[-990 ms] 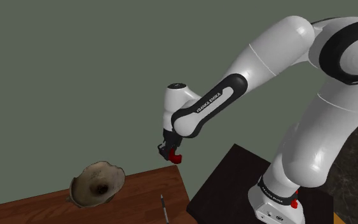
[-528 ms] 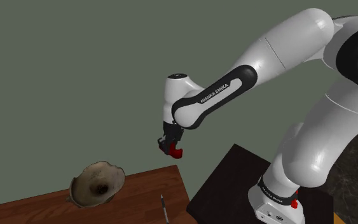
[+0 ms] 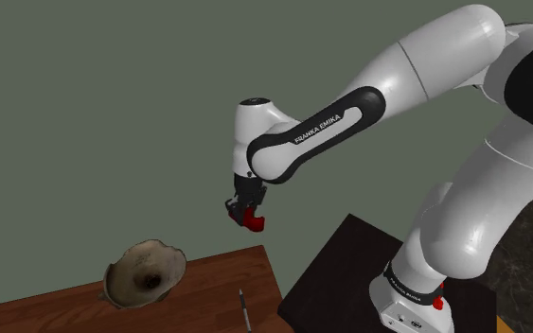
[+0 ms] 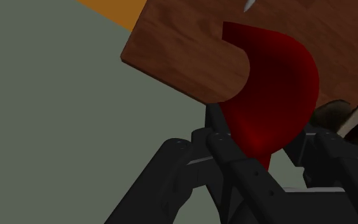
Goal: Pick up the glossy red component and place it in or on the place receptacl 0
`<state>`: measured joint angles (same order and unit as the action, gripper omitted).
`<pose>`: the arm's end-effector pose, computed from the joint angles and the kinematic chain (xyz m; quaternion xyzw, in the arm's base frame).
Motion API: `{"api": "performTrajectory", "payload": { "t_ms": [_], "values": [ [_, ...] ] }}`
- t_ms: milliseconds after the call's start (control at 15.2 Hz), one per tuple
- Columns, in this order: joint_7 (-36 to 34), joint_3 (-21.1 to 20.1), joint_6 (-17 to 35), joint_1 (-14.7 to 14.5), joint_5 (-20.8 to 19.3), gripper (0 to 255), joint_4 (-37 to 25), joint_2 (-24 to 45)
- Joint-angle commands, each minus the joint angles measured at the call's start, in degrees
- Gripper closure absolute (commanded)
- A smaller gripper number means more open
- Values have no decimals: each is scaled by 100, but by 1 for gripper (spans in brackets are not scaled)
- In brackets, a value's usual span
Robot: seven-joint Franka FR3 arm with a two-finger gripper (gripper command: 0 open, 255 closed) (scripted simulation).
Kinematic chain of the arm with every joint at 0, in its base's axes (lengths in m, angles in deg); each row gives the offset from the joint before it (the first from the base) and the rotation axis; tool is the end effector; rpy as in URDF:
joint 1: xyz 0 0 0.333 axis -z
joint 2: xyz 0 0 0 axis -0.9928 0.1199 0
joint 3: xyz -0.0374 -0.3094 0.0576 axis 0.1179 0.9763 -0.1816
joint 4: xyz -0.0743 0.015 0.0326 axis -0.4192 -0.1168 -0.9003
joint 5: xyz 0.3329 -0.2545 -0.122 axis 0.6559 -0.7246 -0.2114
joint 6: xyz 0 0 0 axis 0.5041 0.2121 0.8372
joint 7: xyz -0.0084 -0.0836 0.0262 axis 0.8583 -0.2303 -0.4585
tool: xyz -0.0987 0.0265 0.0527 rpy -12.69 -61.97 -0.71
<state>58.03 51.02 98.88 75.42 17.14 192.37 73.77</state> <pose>0.4677 0.2009 0.3092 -0.9988 0.0199 0.0149 0.0413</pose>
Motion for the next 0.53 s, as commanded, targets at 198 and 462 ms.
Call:
{"api": "performTrajectory", "payload": {
  "t_ms": [198,462],
  "values": [
    [-706,-252,-96,-191,-357,255,-1022,901],
    [-1243,-355,-272,-424,-696,255,-1935,1640]
  ]
}}
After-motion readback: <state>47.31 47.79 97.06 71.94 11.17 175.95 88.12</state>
